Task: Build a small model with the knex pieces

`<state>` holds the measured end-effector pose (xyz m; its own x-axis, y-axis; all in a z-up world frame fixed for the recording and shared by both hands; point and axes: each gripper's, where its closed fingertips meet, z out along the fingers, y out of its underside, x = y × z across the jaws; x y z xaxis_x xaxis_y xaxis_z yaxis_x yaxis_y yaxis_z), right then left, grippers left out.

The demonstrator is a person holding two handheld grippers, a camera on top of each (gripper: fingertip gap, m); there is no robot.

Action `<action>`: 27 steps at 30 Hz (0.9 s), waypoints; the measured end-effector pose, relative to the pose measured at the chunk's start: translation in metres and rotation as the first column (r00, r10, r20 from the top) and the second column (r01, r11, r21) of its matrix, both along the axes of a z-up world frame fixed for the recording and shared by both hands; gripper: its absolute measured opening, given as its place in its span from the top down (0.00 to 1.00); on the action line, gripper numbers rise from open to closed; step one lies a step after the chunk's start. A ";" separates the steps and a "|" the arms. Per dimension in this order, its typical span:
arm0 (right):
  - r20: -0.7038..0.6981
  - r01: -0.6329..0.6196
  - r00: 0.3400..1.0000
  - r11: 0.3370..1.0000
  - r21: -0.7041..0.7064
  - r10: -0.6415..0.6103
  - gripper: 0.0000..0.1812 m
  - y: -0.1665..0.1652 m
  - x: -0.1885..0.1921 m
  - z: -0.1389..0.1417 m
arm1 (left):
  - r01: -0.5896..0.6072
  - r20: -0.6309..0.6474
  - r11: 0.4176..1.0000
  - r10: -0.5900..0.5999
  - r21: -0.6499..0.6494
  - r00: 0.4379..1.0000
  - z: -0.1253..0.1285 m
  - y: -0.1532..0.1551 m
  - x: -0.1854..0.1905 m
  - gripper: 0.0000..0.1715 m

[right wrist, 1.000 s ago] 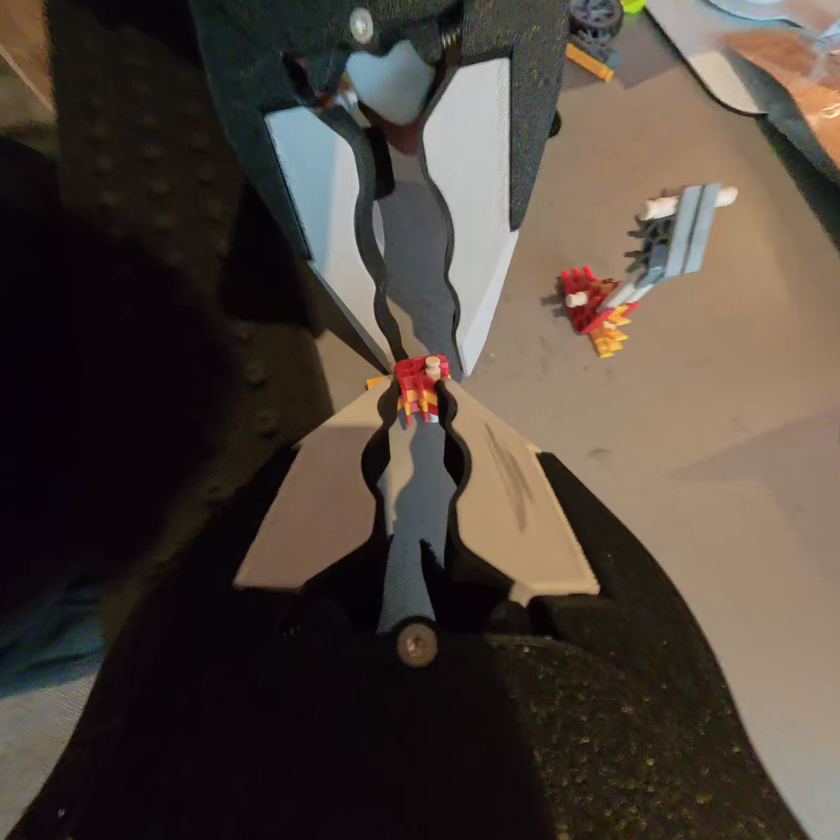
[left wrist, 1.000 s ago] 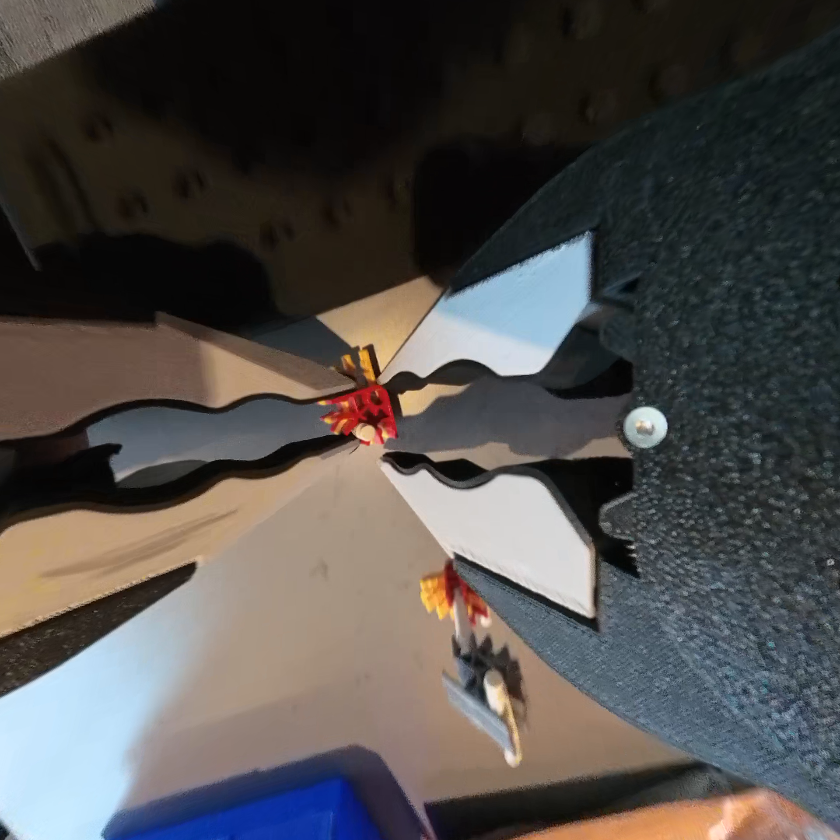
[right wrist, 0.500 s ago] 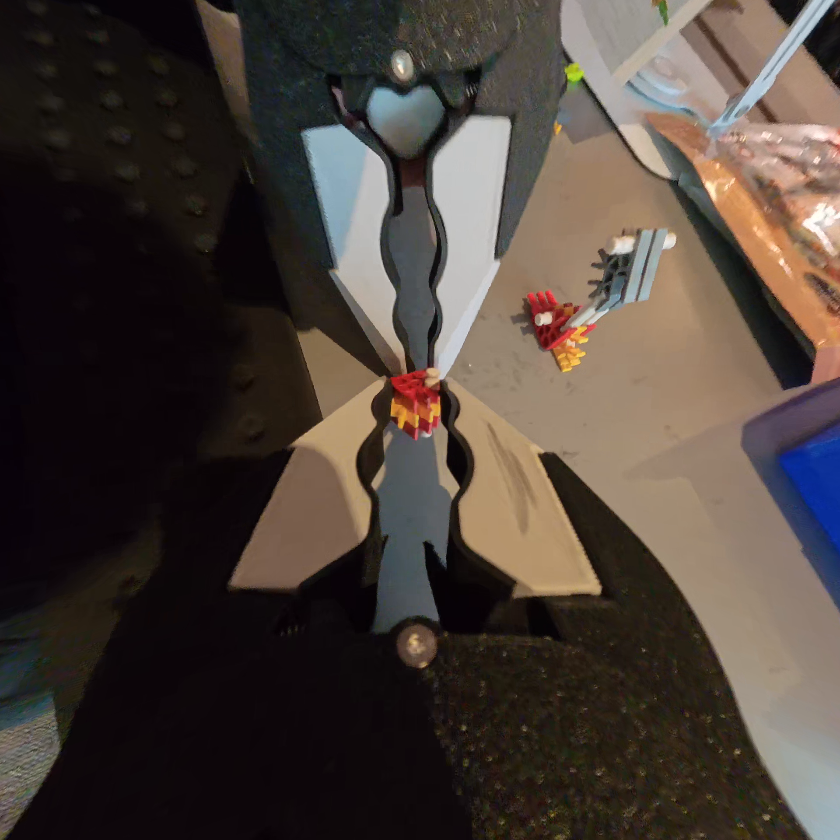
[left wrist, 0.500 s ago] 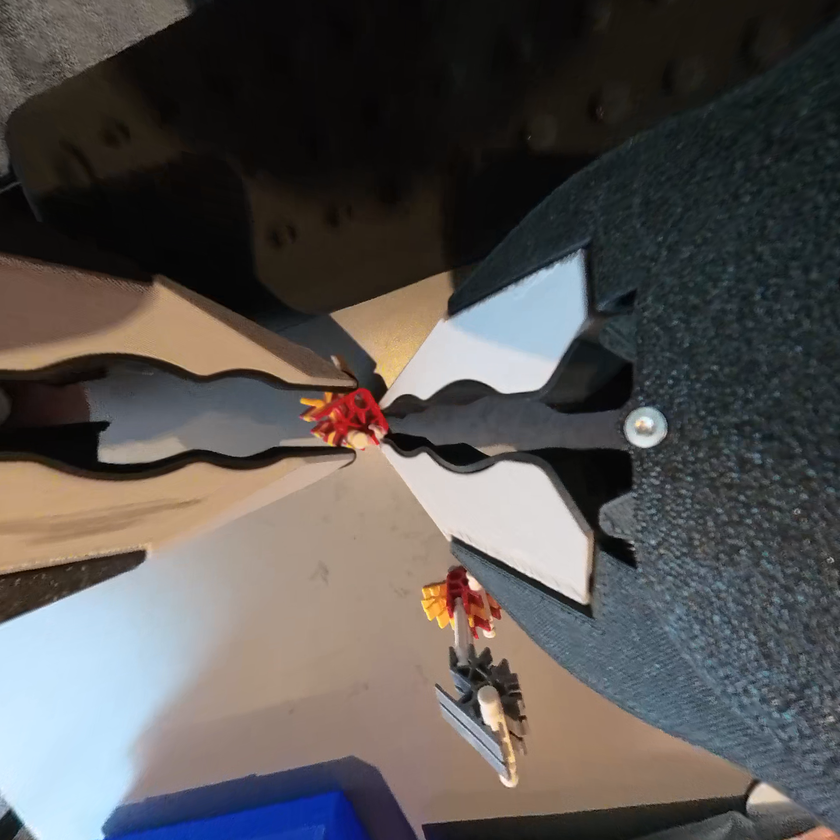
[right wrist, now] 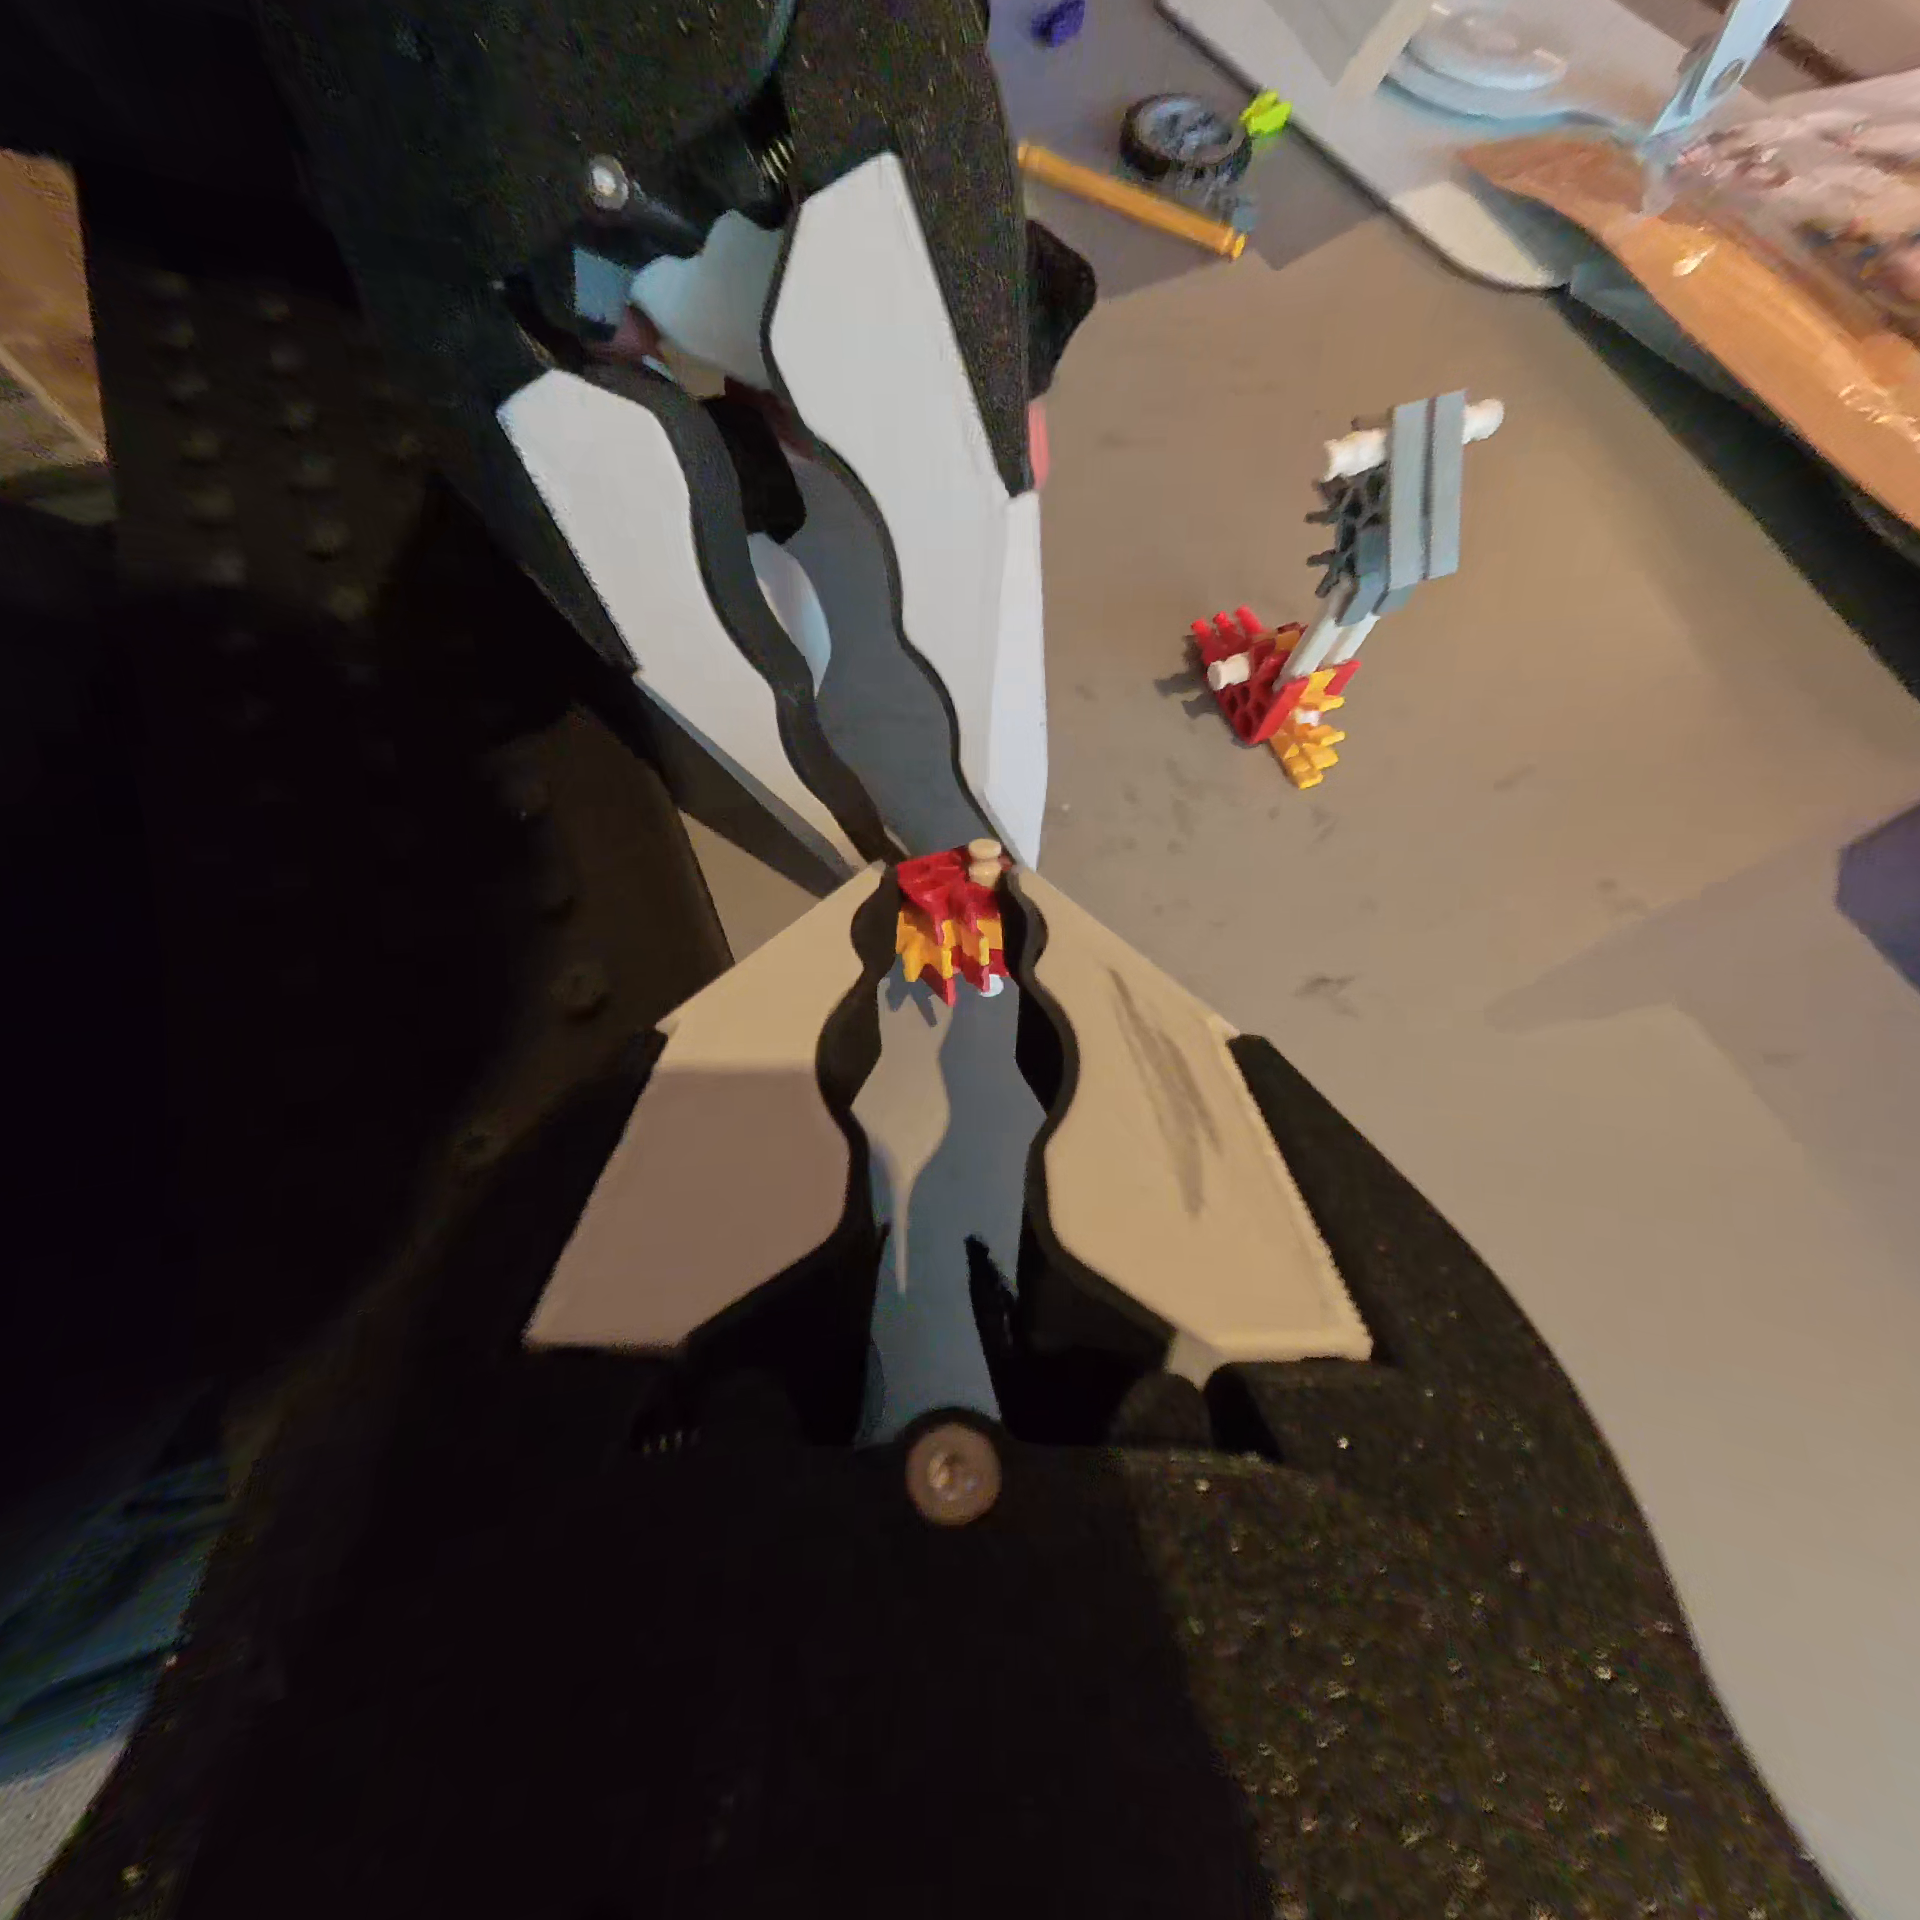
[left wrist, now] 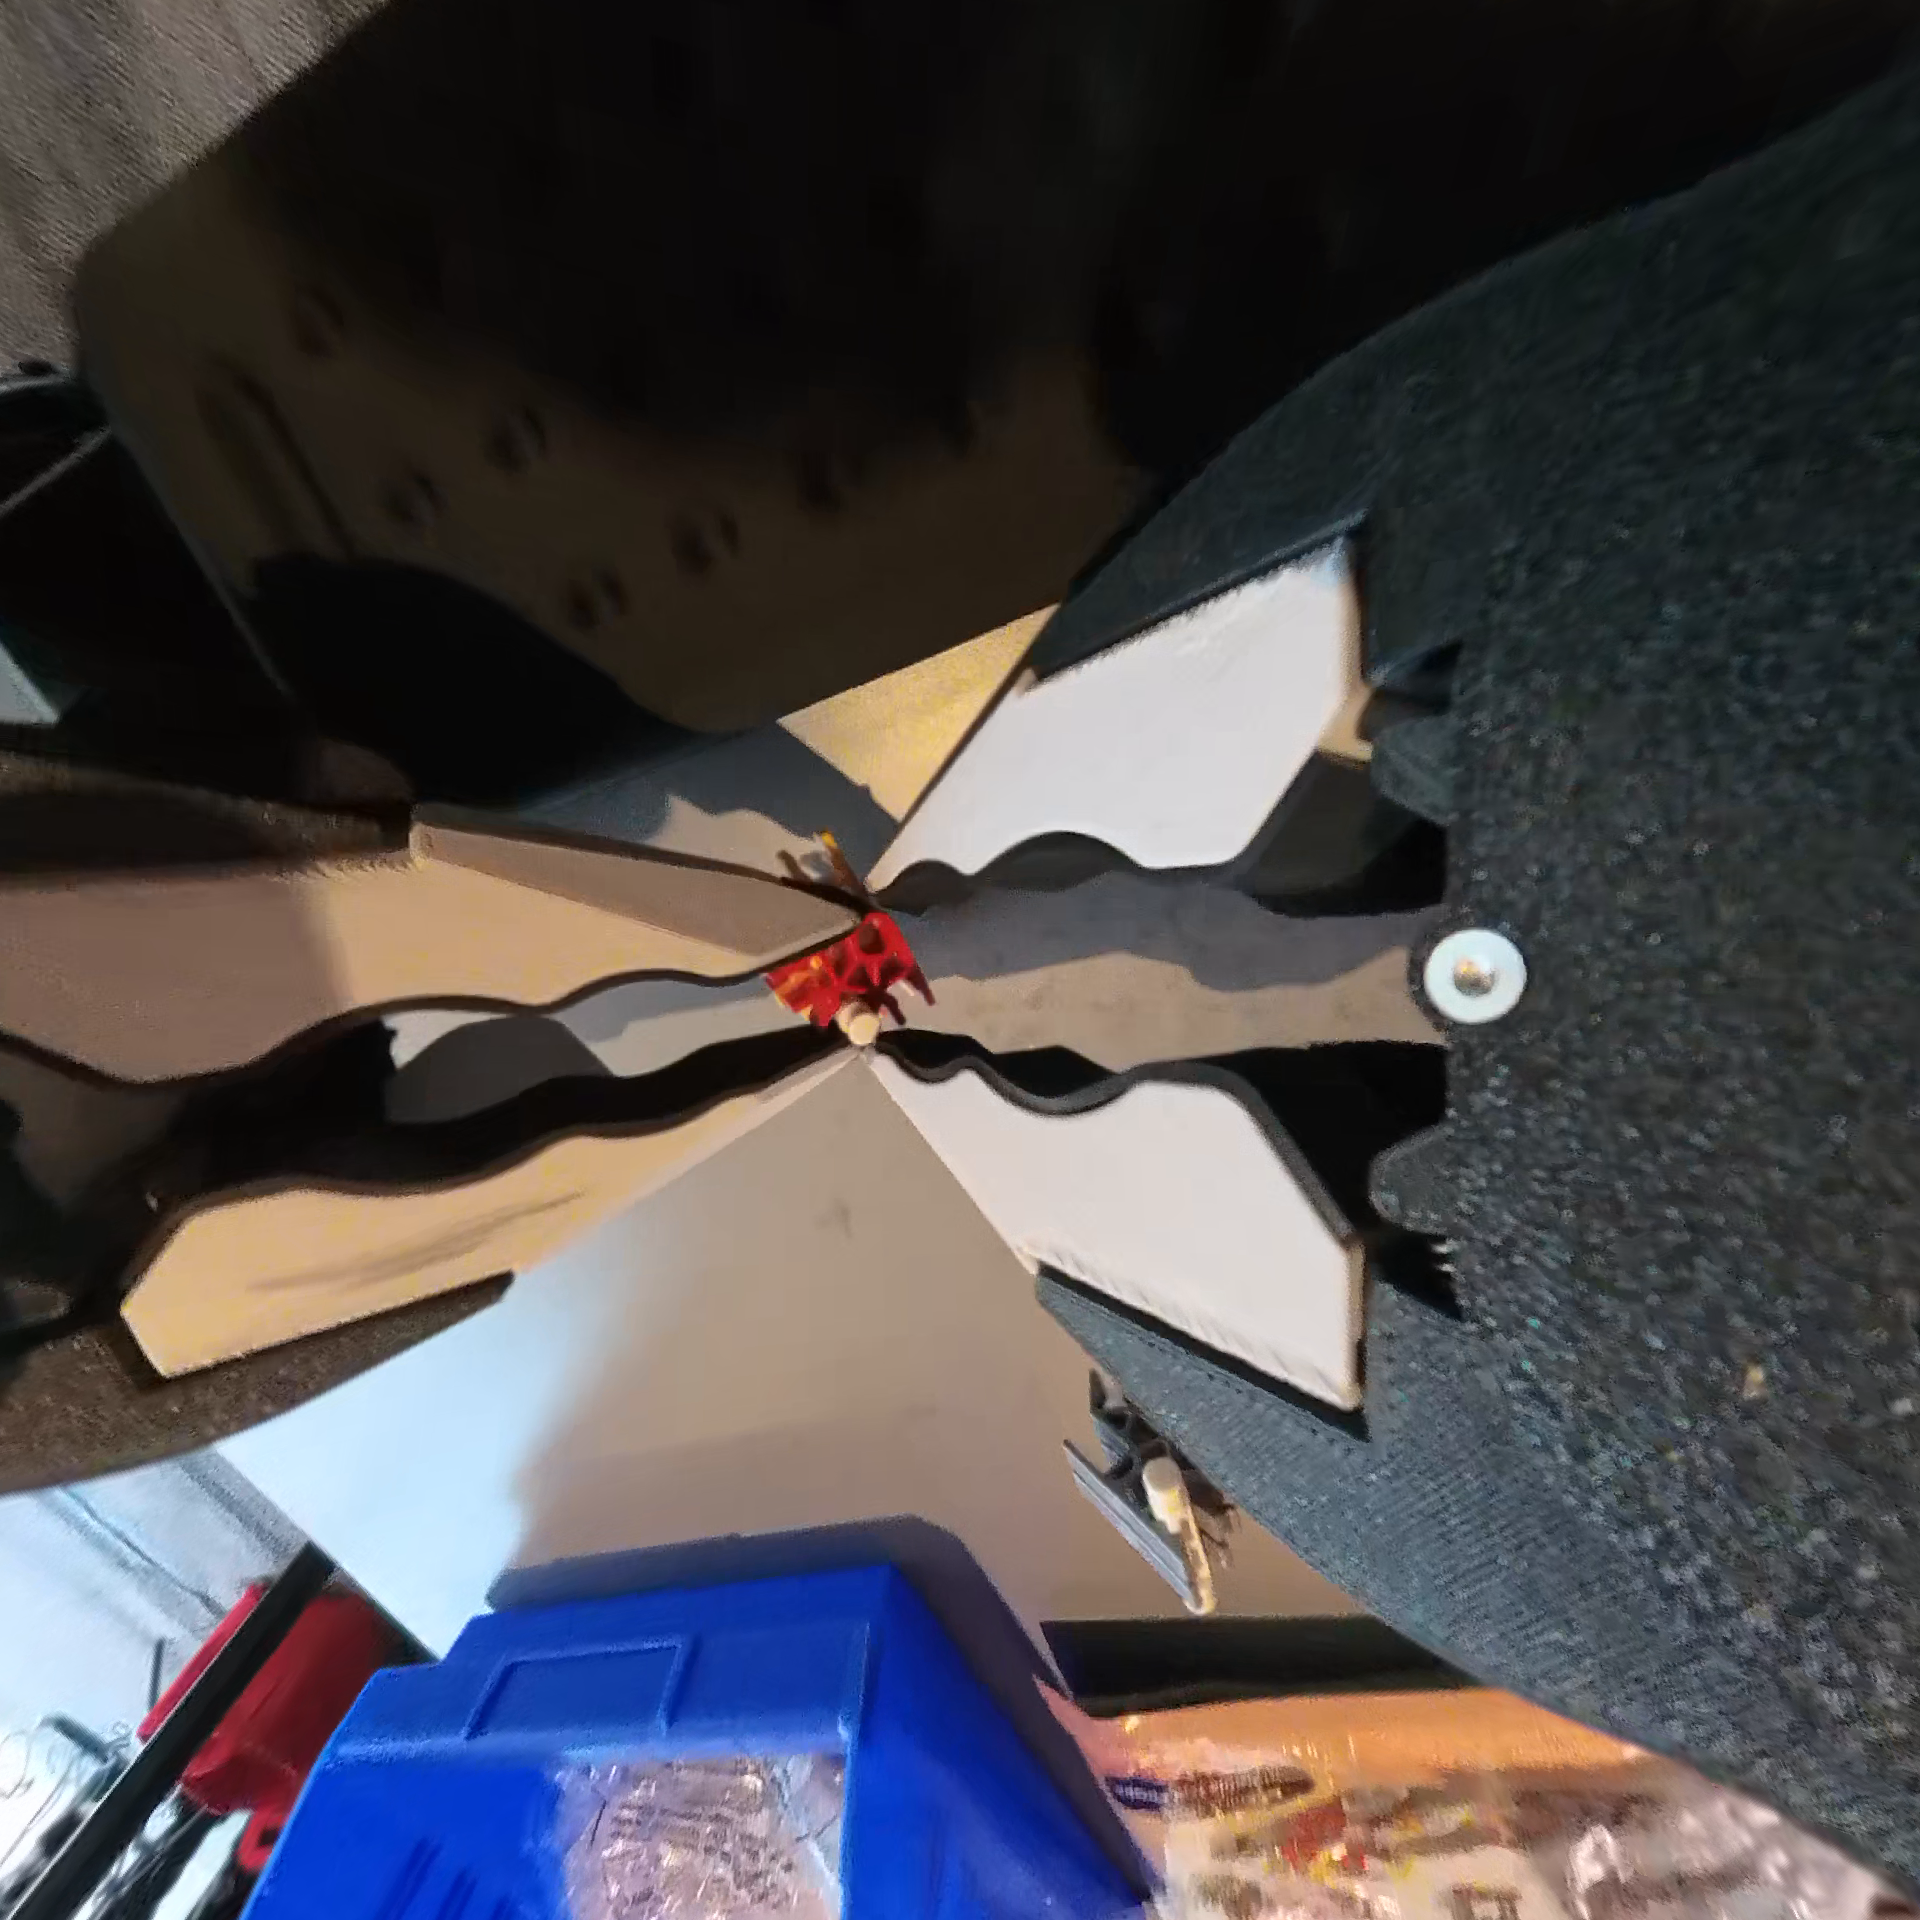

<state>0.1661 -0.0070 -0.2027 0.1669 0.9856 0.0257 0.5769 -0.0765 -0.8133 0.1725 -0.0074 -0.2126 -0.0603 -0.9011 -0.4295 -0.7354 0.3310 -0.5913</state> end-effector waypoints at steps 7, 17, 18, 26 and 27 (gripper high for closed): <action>0.036 0.013 0.999 1.000 0.022 -0.014 0.90 0.004 0.000 -0.005 | 0.010 -0.039 0.985 -0.003 0.171 0.999 0.002 0.003 0.000 0.88; 0.036 0.039 0.999 0.998 0.041 -0.040 0.97 0.010 0.003 -0.004 | -0.015 -0.042 0.982 0.023 0.186 0.999 0.002 0.001 0.010 0.89; 0.034 0.043 0.998 0.998 0.037 -0.044 0.97 0.010 0.003 -0.004 | -0.009 -0.058 0.978 0.022 0.207 0.998 0.001 0.002 0.009 0.89; 0.077 0.068 0.994 0.994 0.090 -0.075 0.95 0.013 0.006 -0.005 | -0.019 -0.086 0.983 0.035 0.183 0.996 0.000 0.008 0.007 0.88; 0.074 0.067 0.995 0.995 0.076 -0.073 0.92 0.012 0.007 -0.003 | -0.019 -0.094 0.987 0.034 0.159 0.995 0.001 0.009 0.007 0.93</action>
<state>0.1727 0.0054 -0.2058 0.2305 0.9665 0.1127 0.6331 -0.0610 -0.7717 0.1790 0.0016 -0.2120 -0.0855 -0.8245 -0.5594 -0.7959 0.3942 -0.4594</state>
